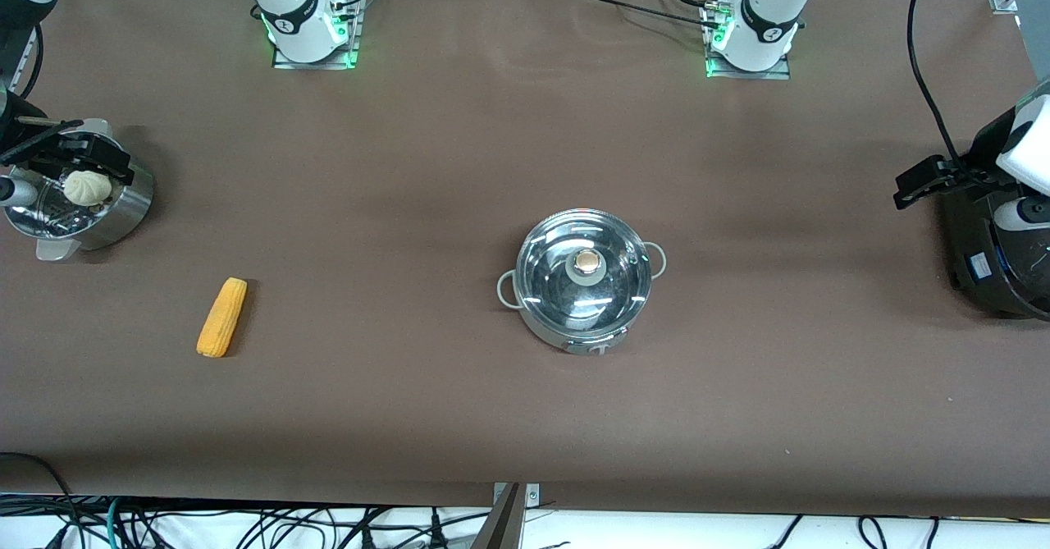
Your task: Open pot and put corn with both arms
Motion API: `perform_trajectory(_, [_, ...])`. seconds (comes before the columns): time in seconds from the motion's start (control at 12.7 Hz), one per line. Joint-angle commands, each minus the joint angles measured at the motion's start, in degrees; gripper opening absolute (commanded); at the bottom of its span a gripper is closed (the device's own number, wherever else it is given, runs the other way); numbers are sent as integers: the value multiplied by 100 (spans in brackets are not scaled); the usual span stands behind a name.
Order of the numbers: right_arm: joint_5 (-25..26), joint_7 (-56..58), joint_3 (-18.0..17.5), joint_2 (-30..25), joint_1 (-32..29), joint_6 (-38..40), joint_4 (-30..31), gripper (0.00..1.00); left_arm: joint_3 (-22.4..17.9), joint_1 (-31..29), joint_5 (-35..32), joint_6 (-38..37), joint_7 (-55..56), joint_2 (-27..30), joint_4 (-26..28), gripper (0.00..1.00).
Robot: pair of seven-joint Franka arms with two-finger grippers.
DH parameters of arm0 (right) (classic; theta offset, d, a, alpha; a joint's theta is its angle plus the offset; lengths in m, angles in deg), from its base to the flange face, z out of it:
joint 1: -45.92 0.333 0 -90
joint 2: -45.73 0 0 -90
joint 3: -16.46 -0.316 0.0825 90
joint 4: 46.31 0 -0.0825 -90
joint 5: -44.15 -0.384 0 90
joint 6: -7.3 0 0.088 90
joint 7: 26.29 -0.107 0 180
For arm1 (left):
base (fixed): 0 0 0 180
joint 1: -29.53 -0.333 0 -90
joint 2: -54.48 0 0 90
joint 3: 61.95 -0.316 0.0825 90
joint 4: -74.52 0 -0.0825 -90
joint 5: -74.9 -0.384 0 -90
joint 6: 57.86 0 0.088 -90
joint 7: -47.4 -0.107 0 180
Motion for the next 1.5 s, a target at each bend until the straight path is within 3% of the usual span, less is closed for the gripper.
perform_trajectory(0.0, [-114, 80, -61, 66, -95, 43, -153, 100, -5, -31, 51, -52, -87, 12, -62, 100])
perform_trajectory(0.95, [-79, 18, -87, 74, -42, -9, -144, 100, 30, 39, 51, -43, -149, -137, -71, 100])
perform_trajectory(1.11, [-53, 27, -87, 390, -51, -158, -144, 100, 39, 65, 51, -208, -149, -399, -27, 100])
perform_trajectory(1.42, [-62, 53, -61, 1128, -104, -904, -153, 100, 170, 153, 139, -447, 51, -375, -89, 100])
